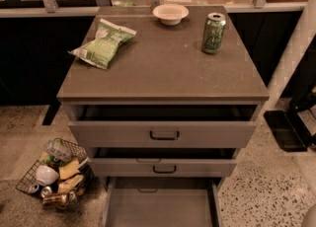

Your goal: Close bottom drawer

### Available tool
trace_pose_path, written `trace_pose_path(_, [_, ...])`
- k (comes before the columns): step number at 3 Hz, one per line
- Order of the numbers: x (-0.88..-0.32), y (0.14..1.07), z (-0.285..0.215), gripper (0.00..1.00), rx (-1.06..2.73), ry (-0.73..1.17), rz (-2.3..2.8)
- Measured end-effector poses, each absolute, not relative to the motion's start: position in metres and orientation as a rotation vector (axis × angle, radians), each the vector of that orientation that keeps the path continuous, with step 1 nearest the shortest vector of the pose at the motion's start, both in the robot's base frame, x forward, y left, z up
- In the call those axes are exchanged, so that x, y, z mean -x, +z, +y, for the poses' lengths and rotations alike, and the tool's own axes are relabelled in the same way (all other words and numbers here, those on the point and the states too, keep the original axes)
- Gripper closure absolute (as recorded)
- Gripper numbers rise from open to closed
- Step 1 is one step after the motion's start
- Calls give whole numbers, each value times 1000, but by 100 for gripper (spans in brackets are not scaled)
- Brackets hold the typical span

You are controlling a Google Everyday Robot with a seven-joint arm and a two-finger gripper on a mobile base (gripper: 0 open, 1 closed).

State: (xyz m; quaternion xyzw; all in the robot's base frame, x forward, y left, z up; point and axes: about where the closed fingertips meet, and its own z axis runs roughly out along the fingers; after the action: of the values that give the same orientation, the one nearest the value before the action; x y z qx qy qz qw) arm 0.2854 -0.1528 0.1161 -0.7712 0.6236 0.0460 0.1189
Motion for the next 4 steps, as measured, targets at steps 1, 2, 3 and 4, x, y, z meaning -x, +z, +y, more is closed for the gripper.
trace_pose_path(1, [-335,113,-163,100,2260,45,1775])
trace_pose_path(2, [-336,113,-163,100,2261,39,1772])
trace_pose_path(3, [-386,110,-177,100,2283,-21,1746])
trace_pose_path(4, [-397,109,-180,100,2291,-39,1736])
